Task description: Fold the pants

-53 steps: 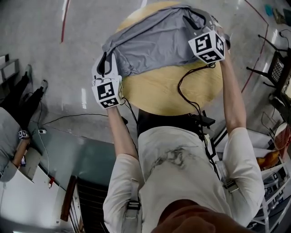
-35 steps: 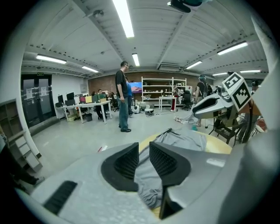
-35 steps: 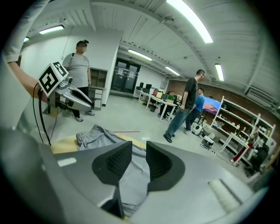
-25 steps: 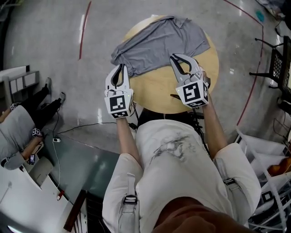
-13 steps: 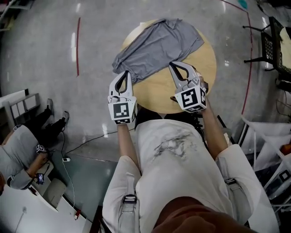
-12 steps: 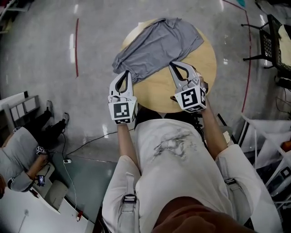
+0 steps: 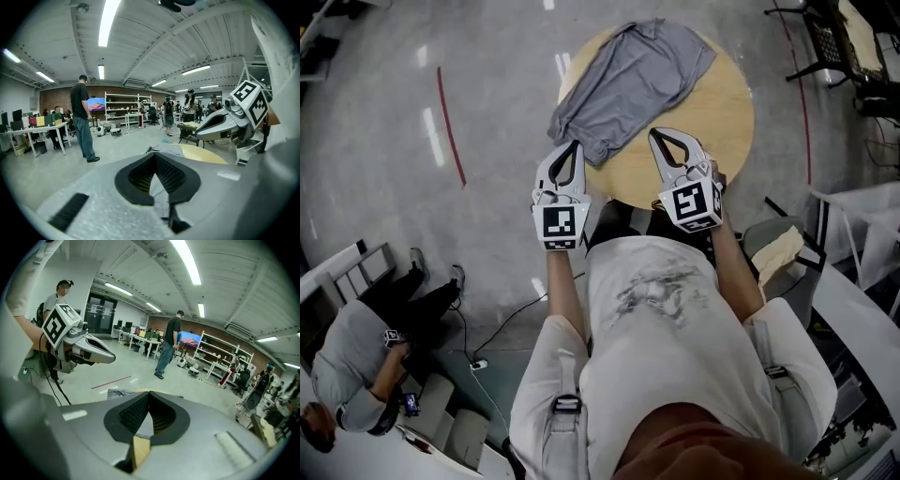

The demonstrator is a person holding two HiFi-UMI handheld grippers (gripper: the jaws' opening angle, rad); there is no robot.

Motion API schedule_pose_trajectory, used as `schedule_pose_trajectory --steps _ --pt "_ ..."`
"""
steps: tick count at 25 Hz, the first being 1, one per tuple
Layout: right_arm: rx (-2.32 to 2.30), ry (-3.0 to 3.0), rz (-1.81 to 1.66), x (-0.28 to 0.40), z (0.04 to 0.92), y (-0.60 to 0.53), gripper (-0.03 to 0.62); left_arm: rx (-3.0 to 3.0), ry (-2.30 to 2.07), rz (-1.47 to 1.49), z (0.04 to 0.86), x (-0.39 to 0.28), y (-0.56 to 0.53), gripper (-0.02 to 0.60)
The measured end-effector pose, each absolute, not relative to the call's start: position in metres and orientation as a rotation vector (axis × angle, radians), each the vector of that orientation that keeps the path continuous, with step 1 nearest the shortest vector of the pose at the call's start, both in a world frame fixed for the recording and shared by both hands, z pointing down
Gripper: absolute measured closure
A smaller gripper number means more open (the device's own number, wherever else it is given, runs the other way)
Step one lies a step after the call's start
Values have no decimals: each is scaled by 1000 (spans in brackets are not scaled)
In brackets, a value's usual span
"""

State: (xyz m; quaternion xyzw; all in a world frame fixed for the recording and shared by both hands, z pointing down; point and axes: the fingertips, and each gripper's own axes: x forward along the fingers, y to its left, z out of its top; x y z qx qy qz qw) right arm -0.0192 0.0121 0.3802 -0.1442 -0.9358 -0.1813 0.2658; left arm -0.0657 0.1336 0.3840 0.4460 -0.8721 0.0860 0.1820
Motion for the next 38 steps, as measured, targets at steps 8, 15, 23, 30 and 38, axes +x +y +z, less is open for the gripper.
schedule_pose_trajectory --steps 8,15,23,30,38 --pt "-295 -2520 -436 -1 374 32 585 1363 -2394 201 379 -62 139 574" --pt "-284 -2519 -409 13 381 39 585 1422 -2362 223 377 -51 129 574" --pt "-192 -2557 -385 37 376 55 585 1541 -2302 297 372 -31 135 574" --pt "-9 -2576 -328 61 375 71 585 1713 -2225 329 365 -12 145 574" --pt "180 -2592 -270 87 368 109 585 1876 -2139 380 354 15 176 574"
